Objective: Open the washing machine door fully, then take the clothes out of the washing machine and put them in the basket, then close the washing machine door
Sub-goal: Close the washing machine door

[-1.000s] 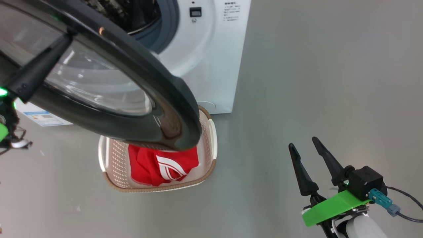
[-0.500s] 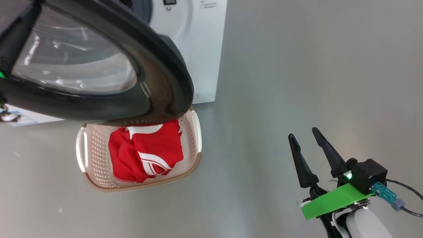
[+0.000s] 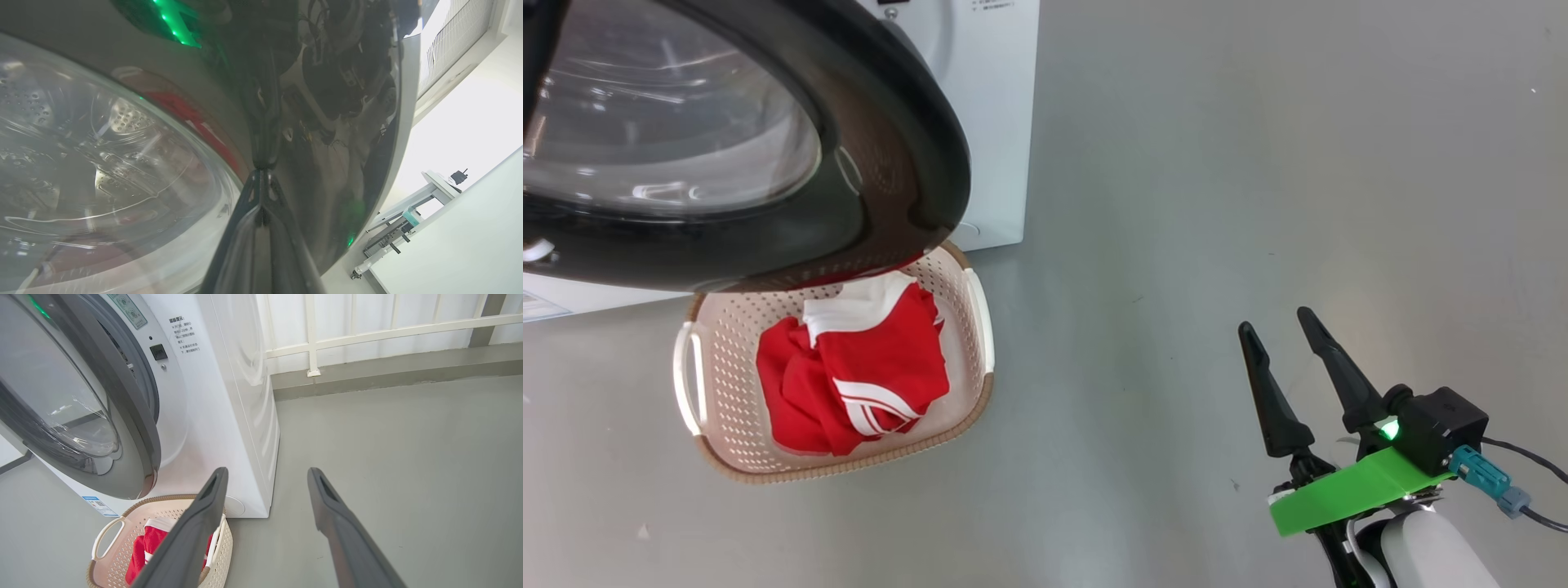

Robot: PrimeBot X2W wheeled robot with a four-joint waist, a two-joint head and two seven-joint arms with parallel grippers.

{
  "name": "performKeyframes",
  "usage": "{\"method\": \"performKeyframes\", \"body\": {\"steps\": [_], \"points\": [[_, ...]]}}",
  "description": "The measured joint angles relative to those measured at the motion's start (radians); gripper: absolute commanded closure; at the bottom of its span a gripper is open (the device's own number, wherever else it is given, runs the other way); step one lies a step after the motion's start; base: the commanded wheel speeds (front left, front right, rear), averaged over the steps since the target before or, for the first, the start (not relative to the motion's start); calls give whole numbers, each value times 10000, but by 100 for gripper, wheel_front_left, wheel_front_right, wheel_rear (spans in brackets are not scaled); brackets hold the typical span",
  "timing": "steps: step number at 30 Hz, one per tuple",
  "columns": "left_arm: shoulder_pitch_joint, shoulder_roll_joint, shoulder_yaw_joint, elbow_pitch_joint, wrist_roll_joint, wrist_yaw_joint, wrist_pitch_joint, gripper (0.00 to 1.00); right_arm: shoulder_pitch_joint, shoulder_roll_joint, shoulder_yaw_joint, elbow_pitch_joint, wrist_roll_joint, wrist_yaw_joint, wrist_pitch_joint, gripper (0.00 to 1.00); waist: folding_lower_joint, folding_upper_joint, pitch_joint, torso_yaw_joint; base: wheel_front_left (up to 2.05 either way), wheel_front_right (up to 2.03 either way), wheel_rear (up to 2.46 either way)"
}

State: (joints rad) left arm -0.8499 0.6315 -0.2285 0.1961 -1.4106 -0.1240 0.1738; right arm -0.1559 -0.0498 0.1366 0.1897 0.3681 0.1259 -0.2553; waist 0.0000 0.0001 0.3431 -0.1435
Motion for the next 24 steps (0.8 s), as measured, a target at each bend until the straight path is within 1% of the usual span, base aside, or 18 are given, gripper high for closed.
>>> {"method": "performKeyframes", "body": {"steps": [8,15,17,19,22,23,24], "points": [[185,203,-481,-94,-529,0,-702,100,3,0,-73,40,-82,0,0,0,0,0,-218,243,0,0,0],[1411,244,-742,-288,-813,0,-1542,100,76,0,-128,209,-274,0,0,0,0,0,-650,575,0,0,0],[1814,263,-805,-326,-888,0,-1818,96,146,0,-132,272,-299,0,0,0,0,0,-793,680,0,0,0],[2197,309,-936,-360,-897,0,-2052,84,267,-2,-151,324,-366,0,0,0,0,0,-933,802,0,0,0],[2757,347,-1095,-366,-884,0,-2451,68,442,0,-167,389,-585,0,0,0,0,0,-1137,983,0,0,0],[2931,370,-1168,-370,-872,0,-2568,63,496,0,-184,391,-604,0,0,0,0,0,-1200,1043,0,0,0],[3110,403,-1241,-370,-863,0,-2717,62,540,0,-201,408,-604,0,0,0,0,0,-1266,1099,0,0,0]]}}
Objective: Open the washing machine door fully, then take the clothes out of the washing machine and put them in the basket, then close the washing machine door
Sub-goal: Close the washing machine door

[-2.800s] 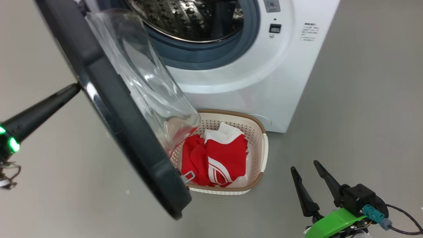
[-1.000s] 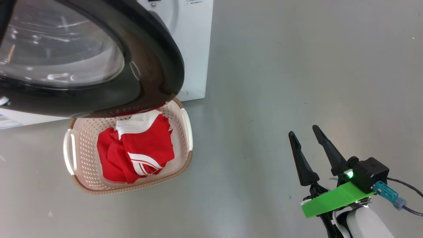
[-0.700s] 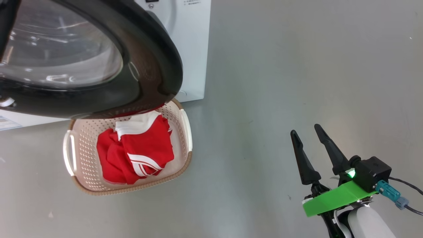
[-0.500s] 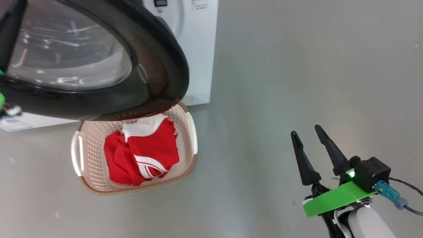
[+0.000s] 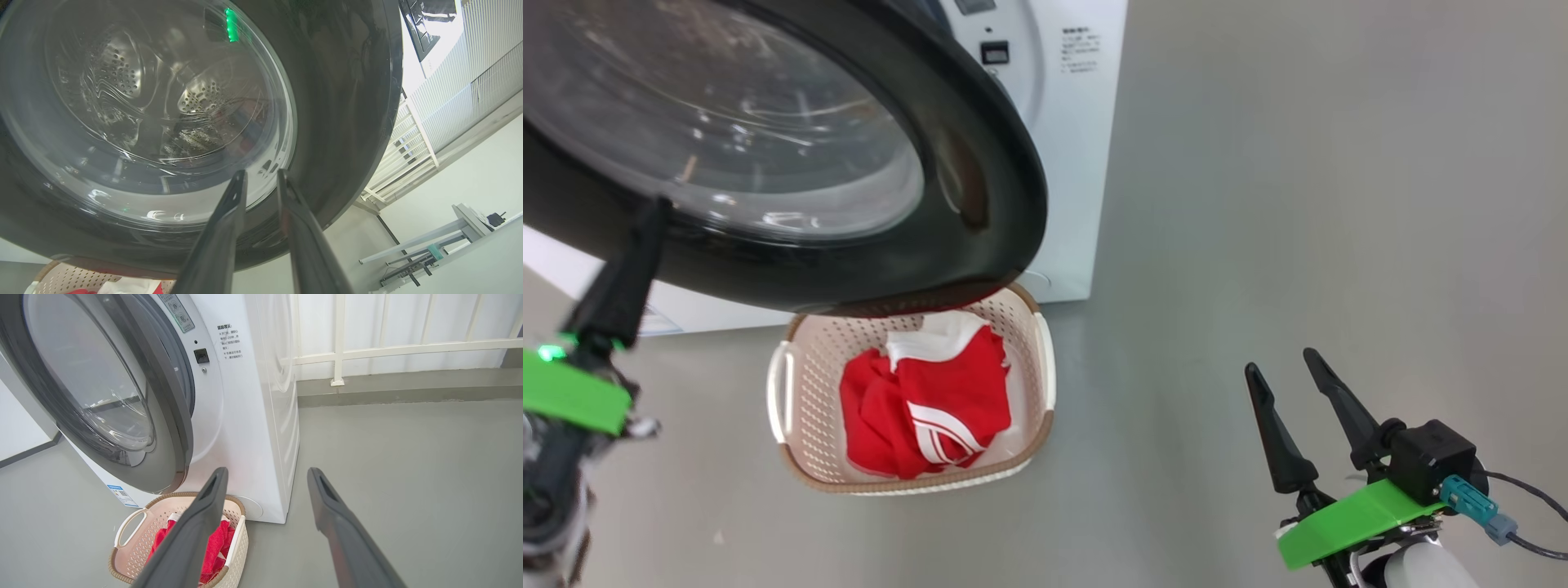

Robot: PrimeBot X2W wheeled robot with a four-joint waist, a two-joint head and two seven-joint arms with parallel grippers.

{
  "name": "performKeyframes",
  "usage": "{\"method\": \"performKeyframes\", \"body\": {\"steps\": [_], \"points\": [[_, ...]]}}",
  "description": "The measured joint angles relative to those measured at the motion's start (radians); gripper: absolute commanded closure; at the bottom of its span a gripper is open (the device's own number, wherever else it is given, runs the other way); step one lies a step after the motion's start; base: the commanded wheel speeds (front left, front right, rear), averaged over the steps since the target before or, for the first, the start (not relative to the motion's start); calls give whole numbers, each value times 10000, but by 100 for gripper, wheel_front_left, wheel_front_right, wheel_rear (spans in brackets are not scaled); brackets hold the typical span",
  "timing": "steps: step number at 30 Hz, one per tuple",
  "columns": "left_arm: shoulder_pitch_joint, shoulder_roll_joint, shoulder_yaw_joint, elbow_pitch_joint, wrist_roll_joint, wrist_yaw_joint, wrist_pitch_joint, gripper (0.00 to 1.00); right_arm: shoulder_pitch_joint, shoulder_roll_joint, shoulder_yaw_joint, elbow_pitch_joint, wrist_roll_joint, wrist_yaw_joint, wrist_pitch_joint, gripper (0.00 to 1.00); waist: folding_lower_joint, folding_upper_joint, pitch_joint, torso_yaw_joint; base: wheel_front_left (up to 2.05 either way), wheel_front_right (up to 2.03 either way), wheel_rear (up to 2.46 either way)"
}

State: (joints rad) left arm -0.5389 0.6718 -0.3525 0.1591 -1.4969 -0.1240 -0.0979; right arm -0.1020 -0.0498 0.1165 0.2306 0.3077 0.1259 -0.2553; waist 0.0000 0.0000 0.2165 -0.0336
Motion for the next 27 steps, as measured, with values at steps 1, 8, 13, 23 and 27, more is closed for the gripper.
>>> {"method": "performKeyframes", "body": {"steps": [1,8,13,23,27], "points": [[174,10,-63,2,-2,0,-132,62,24,0,-15,15,-2,0,0,0,0,0,-67,50,0,0,0],[1291,44,-382,40,-40,0,-926,42,430,2,-79,105,-31,0,0,0,0,0,-545,367,0,0,0],[2078,56,-470,201,-42,0,-1312,11,608,8,-100,134,-96,0,0,0,0,0,-845,520,0,0,0],[3517,-293,-184,548,36,0,-1515,0,856,15,-238,155,-176,0,0,0,0,0,-1114,633,0,0,0],[4113,-587,405,754,395,0,-1517,0,1032,21,-322,159,-180,0,0,0,0,0,-1232,665,0,0,0]]}}
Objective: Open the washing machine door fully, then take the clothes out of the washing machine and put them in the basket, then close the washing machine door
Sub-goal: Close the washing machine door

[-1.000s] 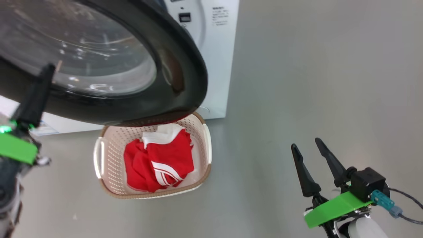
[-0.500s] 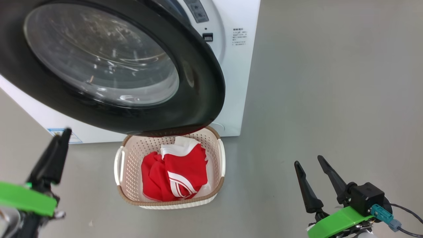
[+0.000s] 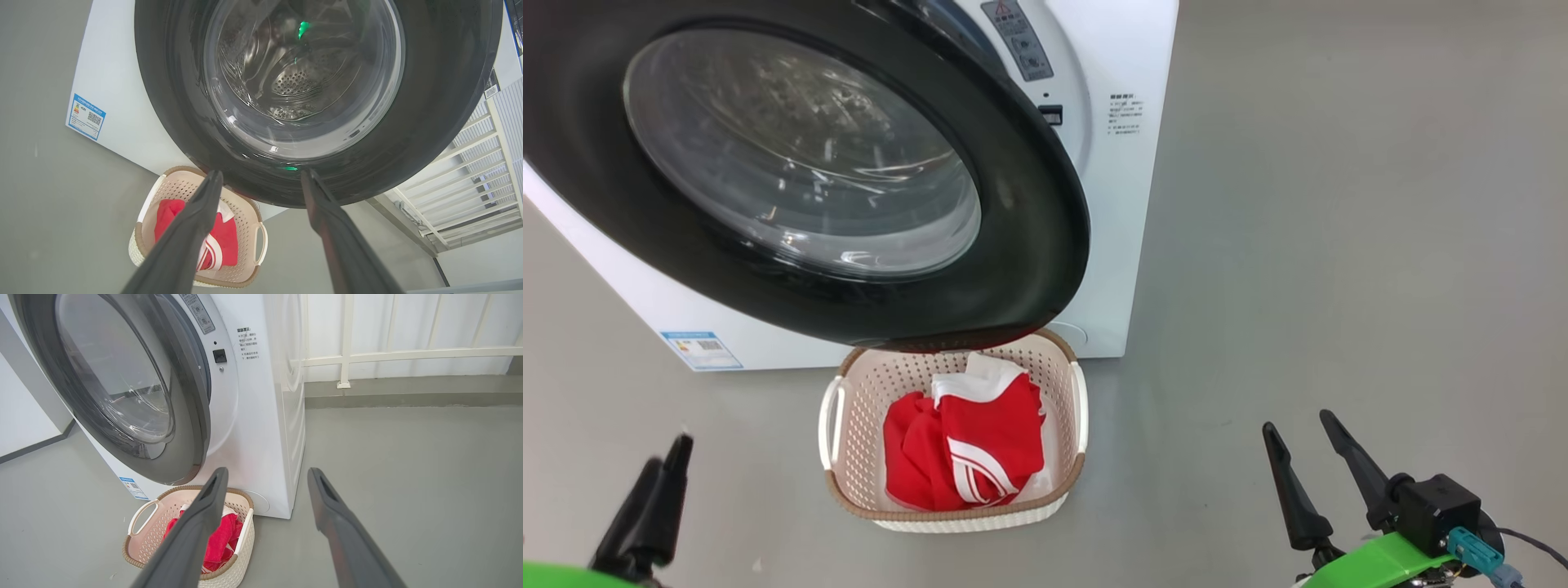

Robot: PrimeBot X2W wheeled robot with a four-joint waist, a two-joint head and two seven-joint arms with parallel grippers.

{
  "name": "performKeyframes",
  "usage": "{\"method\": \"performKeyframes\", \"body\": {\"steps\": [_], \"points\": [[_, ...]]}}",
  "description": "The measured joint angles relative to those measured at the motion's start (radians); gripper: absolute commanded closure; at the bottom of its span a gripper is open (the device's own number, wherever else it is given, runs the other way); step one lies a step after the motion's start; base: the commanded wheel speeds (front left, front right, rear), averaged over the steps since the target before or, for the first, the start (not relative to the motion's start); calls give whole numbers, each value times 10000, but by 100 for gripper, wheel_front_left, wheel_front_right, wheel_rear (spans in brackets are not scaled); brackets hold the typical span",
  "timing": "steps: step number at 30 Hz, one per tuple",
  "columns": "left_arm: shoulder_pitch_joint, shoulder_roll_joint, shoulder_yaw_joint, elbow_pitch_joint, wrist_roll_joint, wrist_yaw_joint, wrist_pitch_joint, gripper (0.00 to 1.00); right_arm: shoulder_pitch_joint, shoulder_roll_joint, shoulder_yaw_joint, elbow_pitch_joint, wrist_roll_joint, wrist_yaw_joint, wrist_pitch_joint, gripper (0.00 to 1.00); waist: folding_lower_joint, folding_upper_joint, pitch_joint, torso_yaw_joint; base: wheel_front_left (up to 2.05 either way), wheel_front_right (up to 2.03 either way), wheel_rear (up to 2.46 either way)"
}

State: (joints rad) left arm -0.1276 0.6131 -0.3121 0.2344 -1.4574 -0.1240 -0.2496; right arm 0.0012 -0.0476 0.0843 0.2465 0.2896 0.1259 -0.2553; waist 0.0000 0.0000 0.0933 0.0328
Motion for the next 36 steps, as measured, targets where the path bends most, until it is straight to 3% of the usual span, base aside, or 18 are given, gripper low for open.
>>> {"method": "performKeyframes", "body": {"steps": [4,14,28,36], "points": [[558,-345,456,109,364,0,0,0,123,8,-35,8,-8,0,0,0,0,0,-129,23,0,0,0],[1485,-1170,1235,732,2452,-2,0,0,427,25,-176,21,-23,0,0,0,0,0,-420,5,0,0,0],[2173,-2623,2773,938,6663,-10,0,0,1030,58,-447,-42,-25,0,0,0,0,0,-741,-146,0,0,0],[2476,-3407,3521,293,8694,-10,0,0,1175,75,-665,-115,8,0,0,0,0,0,-888,-280,0,0,0]]}}
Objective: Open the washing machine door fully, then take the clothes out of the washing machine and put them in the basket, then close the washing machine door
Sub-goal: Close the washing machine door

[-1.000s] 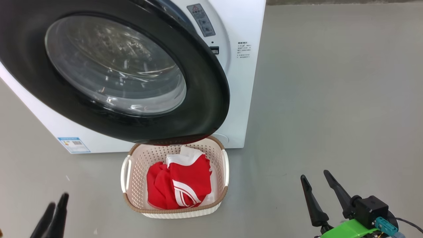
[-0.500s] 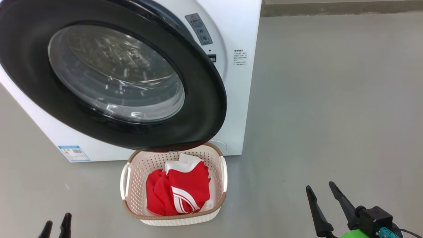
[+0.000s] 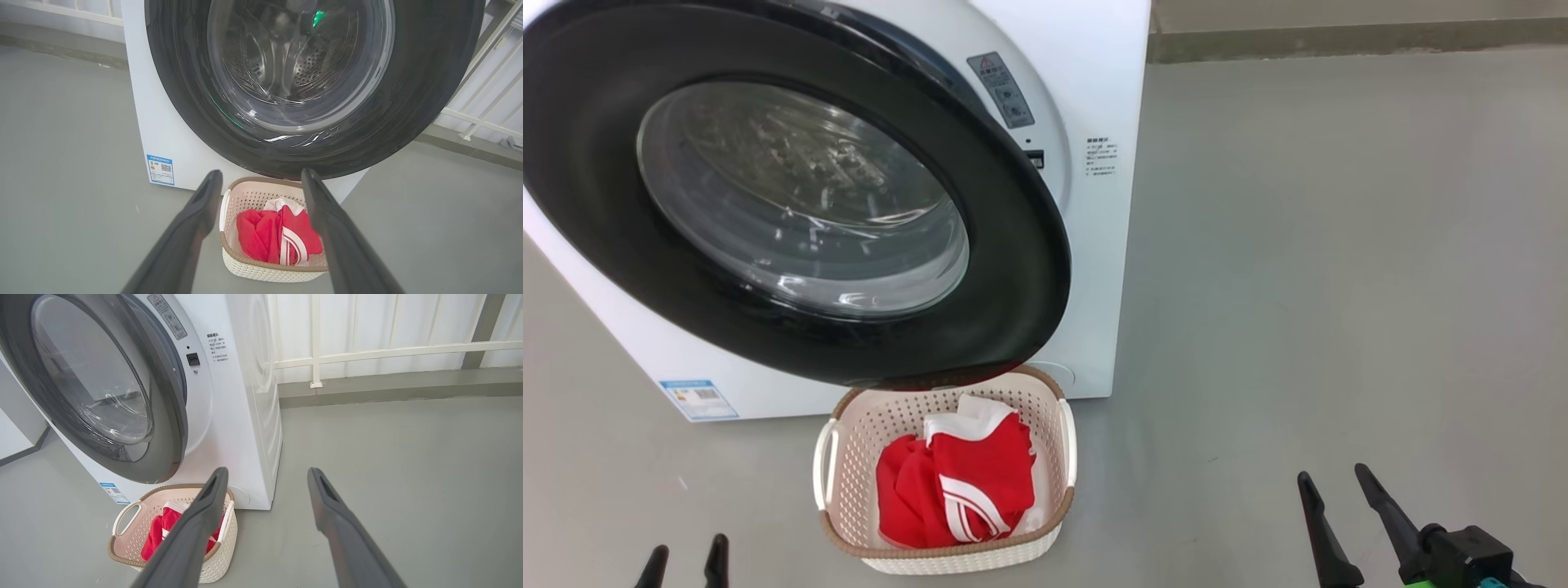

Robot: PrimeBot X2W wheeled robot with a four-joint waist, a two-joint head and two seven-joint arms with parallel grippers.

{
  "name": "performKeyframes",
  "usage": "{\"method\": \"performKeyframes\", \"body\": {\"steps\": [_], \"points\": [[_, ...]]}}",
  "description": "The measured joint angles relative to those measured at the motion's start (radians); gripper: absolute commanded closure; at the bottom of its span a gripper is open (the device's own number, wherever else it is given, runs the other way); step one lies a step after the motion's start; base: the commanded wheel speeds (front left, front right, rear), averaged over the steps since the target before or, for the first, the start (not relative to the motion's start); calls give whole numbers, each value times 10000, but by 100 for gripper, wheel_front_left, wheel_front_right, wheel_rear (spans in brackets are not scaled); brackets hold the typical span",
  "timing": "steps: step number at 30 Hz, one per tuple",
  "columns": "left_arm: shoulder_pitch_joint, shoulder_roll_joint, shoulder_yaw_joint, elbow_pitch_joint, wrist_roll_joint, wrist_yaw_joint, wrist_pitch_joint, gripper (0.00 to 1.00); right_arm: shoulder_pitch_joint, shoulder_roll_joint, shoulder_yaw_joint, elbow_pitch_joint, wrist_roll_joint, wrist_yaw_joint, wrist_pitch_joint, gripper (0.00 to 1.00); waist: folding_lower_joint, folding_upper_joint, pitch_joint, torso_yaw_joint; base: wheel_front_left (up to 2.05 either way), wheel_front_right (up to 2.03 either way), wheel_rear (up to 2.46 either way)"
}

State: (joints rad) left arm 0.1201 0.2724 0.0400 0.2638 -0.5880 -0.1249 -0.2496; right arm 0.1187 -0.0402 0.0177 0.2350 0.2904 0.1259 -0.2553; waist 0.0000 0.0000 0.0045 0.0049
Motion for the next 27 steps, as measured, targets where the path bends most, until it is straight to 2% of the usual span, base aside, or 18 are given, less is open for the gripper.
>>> {"method": "performKeyframes", "body": {"steps": [6,10,27], "points": [[316,-387,443,-426,1457,-2,0,0,44,8,-92,-50,44,0,0,0,0,0,-133,-63,0,0,0],[490,-527,510,-569,1996,-2,0,0,54,13,-102,-58,94,0,0,0,0,0,-213,-79,0,0,0],[711,-696,512,-673,2518,-2,0,0,410,25,-194,-117,105,0,0,0,0,0,-319,-4,0,0,0]]}}
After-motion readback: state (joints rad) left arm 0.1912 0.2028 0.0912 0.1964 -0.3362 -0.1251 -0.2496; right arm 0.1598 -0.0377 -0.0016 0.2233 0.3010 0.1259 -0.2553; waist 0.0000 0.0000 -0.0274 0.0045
